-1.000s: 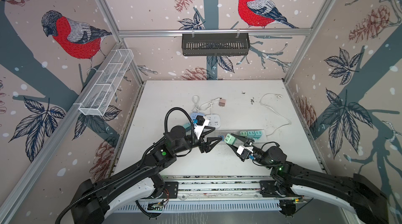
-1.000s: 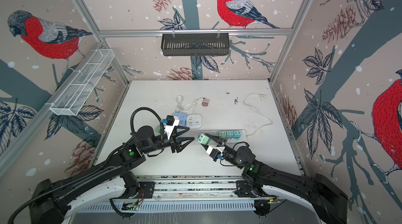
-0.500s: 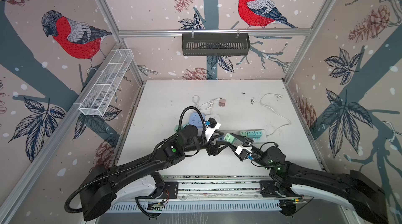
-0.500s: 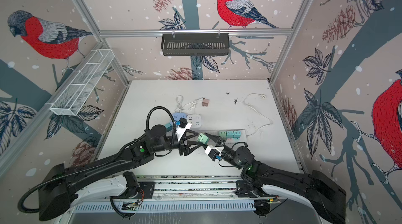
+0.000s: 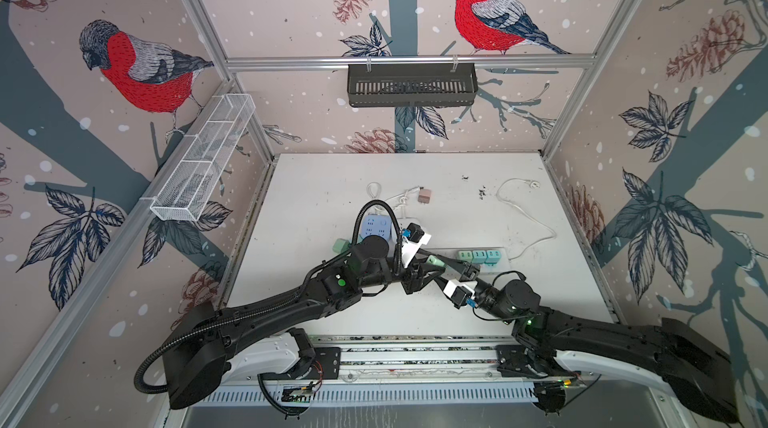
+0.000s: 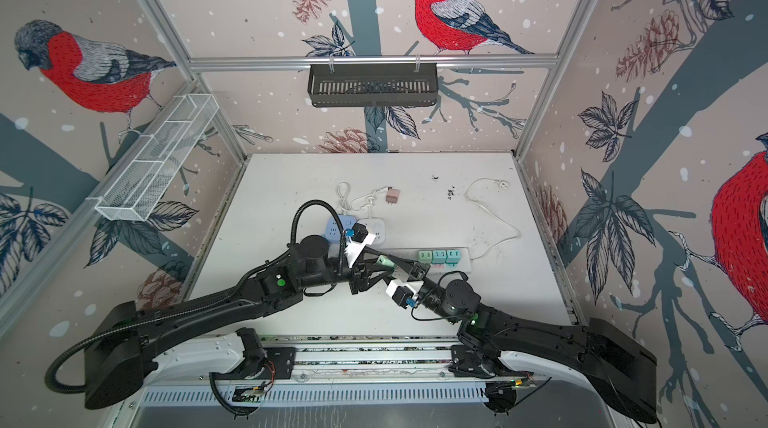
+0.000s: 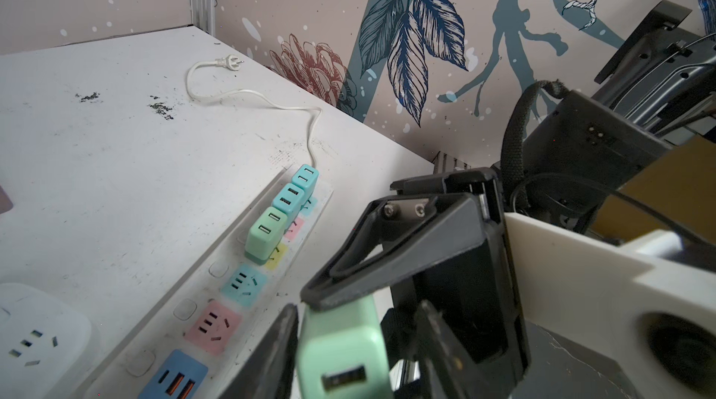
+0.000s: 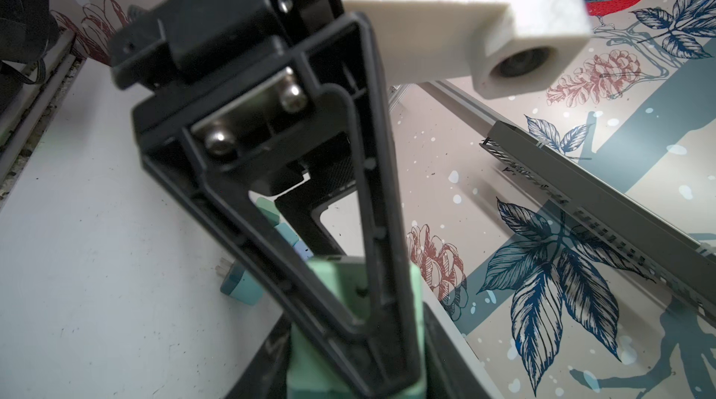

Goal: Insert the plug
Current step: 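Close the left gripper on the green adapter held by the right gripper, then open the right gripper and draw it back while the left holds the adapter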

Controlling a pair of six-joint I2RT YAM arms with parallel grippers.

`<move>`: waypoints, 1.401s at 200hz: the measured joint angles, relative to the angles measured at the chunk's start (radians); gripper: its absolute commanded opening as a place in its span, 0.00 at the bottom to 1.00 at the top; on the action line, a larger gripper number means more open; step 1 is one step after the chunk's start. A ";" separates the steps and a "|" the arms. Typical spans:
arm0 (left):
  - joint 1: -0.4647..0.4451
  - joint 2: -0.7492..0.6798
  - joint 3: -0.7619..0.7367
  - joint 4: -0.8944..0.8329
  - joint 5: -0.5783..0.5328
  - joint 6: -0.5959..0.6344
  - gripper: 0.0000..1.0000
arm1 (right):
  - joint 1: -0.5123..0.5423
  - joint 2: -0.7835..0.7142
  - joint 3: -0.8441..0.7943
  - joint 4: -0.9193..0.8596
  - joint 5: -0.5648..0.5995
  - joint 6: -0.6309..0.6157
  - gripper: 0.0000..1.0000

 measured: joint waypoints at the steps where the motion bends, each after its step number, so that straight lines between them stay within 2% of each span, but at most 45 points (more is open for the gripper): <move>1: 0.000 0.001 0.001 0.000 -0.001 0.000 0.43 | 0.000 0.000 0.000 0.000 0.001 0.000 0.21; 27: -0.001 0.016 0.008 -0.003 -0.026 0.002 0.26 | 0.008 0.006 0.002 0.003 0.027 -0.008 0.23; 55: -0.002 0.032 0.020 -0.005 -0.045 -0.034 0.00 | 0.012 0.013 0.001 0.009 0.062 -0.047 0.49; 71: -0.003 0.035 0.022 -0.005 -0.039 -0.017 0.00 | 0.016 0.015 -0.008 0.029 0.064 -0.041 0.61; 94: -0.006 0.032 0.022 -0.005 -0.028 0.006 0.00 | 0.019 0.015 -0.024 0.063 0.068 -0.030 0.70; 98: -0.006 0.030 0.022 -0.005 -0.028 0.008 0.00 | 0.019 0.014 -0.026 0.067 0.069 -0.029 0.77; 99: -0.006 0.030 0.022 -0.005 -0.028 0.009 0.00 | 0.019 0.014 -0.026 0.067 0.070 -0.029 0.88; 101: -0.006 0.029 0.022 -0.005 -0.028 0.011 0.00 | 0.019 0.014 -0.027 0.068 0.072 -0.029 0.97; 104: -0.006 0.027 0.022 -0.005 -0.029 0.013 0.00 | 0.019 0.014 -0.027 0.070 0.075 -0.029 1.00; 145: -0.006 -0.031 0.007 -0.016 -0.065 0.049 0.00 | 0.019 -0.016 -0.033 0.083 0.129 -0.019 1.00; 183: -0.006 -0.124 -0.021 -0.080 -0.220 0.122 0.00 | -0.025 -0.108 -0.076 0.082 0.202 0.032 1.00; 199: -0.006 -0.145 -0.029 -0.115 -0.289 0.164 0.00 | -0.080 -0.159 -0.089 0.079 0.222 0.077 1.00; 227: -0.006 -0.154 -0.037 -0.161 -0.341 0.241 0.00 | -0.218 -0.232 -0.113 0.071 0.244 0.199 1.00; 280: -0.006 -0.108 -0.040 -0.208 -0.387 0.353 0.00 | -0.485 -0.304 -0.117 0.038 0.367 0.536 1.00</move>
